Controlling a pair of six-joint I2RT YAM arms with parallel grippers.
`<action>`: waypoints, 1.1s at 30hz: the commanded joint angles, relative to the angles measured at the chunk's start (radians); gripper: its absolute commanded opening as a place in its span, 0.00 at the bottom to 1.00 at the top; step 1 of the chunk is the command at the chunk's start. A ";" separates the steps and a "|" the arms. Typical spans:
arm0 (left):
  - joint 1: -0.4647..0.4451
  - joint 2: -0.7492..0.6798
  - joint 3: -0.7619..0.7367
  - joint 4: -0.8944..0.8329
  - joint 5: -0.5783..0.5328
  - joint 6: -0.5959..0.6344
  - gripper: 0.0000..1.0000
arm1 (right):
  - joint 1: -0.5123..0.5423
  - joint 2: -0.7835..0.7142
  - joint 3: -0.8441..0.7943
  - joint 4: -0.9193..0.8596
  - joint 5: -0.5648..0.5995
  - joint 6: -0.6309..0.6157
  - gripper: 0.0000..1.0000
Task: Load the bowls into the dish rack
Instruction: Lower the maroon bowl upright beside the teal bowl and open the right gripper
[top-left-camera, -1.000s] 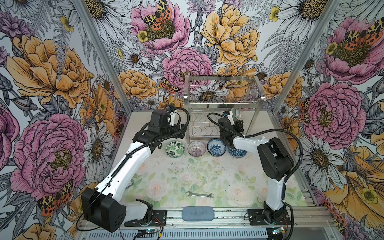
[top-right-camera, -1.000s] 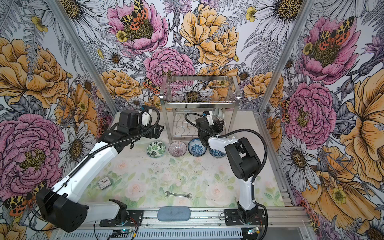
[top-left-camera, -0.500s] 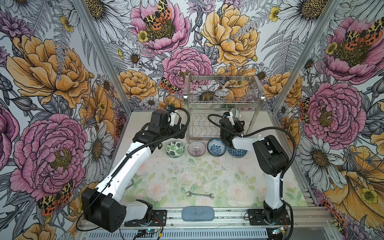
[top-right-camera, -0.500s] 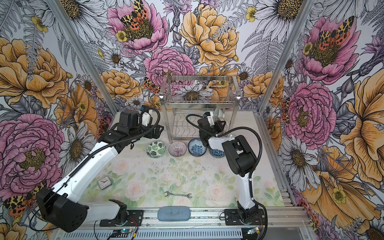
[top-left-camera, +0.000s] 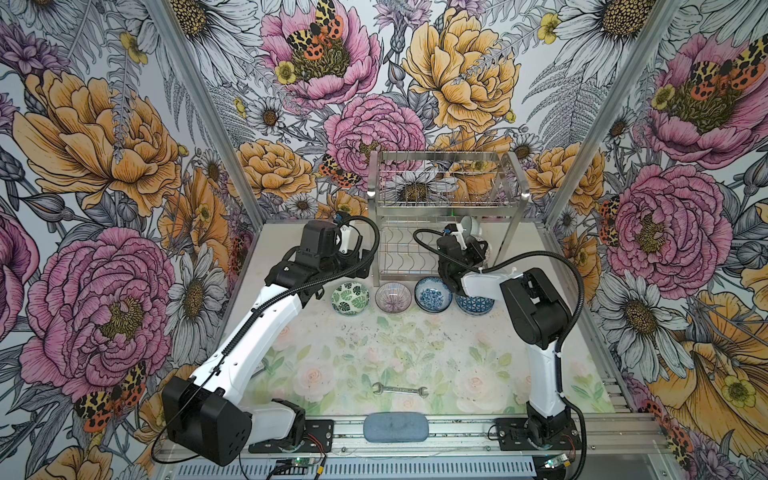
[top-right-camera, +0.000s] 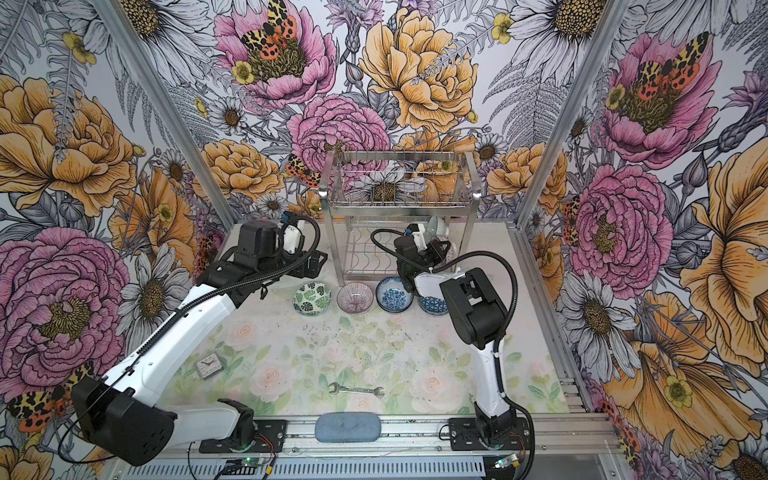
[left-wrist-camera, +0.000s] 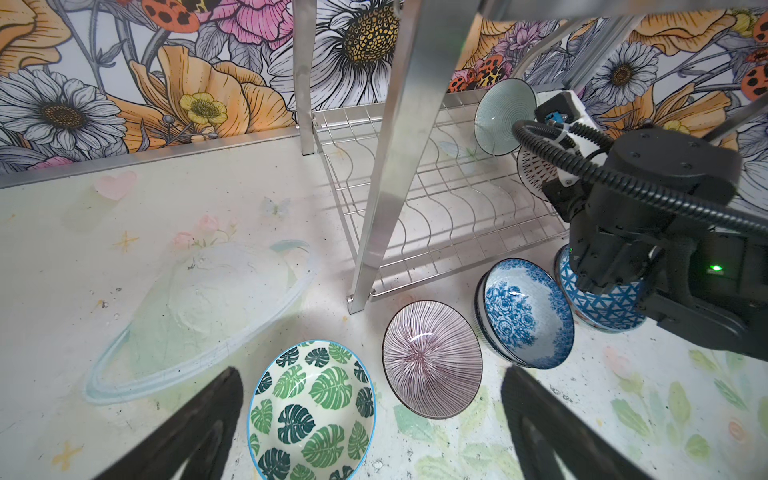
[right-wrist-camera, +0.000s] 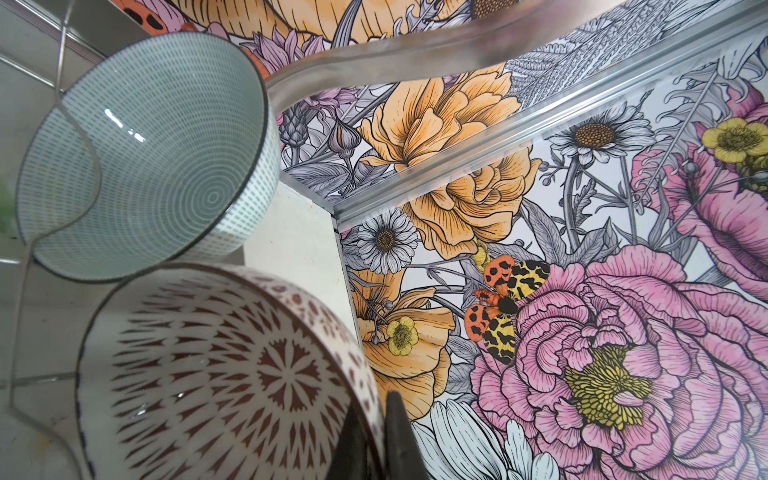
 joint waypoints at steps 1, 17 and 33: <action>0.009 -0.004 -0.010 0.013 0.036 0.002 0.99 | 0.014 0.006 0.020 0.042 0.020 -0.003 0.00; 0.030 -0.023 -0.022 0.012 0.042 0.003 0.99 | 0.059 0.039 0.082 0.001 0.025 0.005 0.09; 0.037 -0.021 -0.020 0.007 0.045 0.005 0.99 | 0.073 -0.072 0.071 -0.199 -0.006 0.132 0.47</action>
